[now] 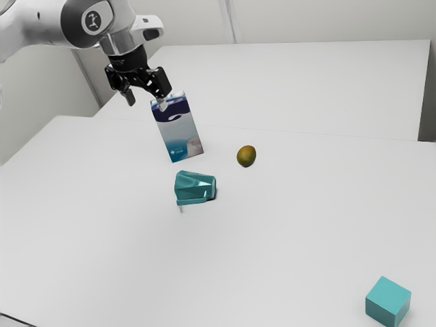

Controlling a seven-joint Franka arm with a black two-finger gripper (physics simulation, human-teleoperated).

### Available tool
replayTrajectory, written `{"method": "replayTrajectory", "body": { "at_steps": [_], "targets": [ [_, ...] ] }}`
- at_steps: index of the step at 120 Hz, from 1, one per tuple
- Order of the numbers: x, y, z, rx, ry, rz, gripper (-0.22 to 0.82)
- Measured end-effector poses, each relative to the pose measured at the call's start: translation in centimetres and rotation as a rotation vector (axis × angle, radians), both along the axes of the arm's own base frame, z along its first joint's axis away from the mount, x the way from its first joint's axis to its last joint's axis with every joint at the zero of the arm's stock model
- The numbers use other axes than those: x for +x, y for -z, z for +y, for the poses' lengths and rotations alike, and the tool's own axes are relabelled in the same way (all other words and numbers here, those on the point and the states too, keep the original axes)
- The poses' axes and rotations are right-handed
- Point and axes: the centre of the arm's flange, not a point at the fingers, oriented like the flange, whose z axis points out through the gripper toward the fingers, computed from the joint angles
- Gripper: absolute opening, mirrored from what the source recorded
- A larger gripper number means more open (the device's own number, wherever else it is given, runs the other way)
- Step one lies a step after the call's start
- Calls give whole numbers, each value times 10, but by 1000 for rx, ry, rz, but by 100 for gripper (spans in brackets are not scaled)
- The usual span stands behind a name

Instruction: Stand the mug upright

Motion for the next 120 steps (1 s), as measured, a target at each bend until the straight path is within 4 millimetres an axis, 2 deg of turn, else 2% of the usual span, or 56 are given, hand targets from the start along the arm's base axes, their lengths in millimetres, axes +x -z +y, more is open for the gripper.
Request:
{"method": "replayTrajectory", "body": {
  "at_steps": [52,84,103,111,120],
  "targets": [
    [-4,5,7,3,-26,23,60],
    [-10,56,12,-72,-56,137,60],
    [-6,115,19,-177,-36,195,60],
    [1,135,38,-231,-51,197,60],
    [7,149,86,-295,-107,174,60]
  ]
}}
